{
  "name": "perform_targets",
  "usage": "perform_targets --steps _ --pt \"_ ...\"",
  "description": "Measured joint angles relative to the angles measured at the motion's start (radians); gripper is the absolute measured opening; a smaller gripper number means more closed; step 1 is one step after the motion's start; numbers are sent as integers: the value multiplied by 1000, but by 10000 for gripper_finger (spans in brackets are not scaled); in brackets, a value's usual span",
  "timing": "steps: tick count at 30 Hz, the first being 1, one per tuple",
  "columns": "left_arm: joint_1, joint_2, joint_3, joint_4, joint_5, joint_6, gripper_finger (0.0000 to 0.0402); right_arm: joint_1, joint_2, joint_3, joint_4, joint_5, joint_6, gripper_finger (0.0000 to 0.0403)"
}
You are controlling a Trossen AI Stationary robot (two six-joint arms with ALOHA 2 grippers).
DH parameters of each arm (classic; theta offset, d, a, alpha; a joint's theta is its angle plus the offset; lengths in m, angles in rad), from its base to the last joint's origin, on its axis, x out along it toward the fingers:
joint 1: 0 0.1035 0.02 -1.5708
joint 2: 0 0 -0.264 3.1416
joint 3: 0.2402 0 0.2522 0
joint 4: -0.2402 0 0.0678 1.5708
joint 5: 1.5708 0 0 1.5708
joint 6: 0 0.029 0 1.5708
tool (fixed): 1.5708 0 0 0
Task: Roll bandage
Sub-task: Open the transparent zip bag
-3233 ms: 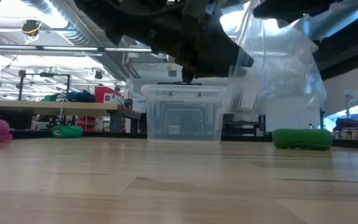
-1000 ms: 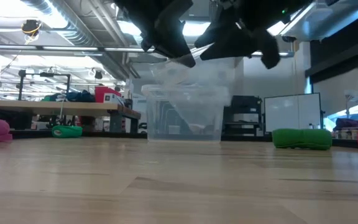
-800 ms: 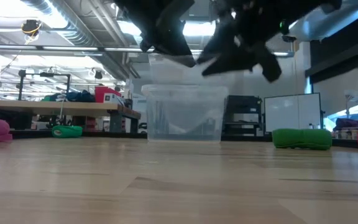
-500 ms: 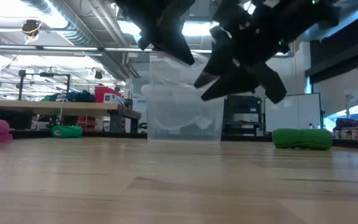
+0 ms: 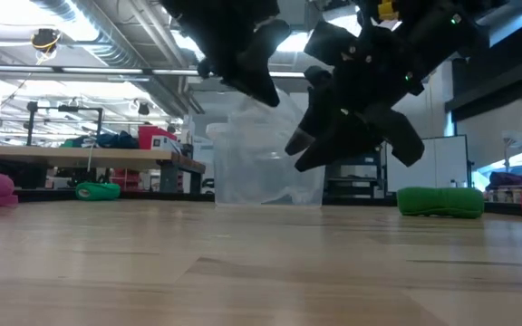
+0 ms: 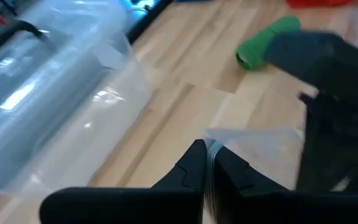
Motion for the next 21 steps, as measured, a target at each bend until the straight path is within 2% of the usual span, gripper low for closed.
perform_targets --steps 4,10,18,21 --pt "-17 31 1 -7 29 1 3 0 -1 0 6 -4 34 170" --pt "-30 50 1 -6 39 7 3 0 11 0 6 -121 118 170" --pt "-26 52 1 -6 39 7 3 0 -36 20 -7 -46 111 170" --pt "-27 52 1 -9 39 7 3 0 -84 41 -81 -46 118 170"
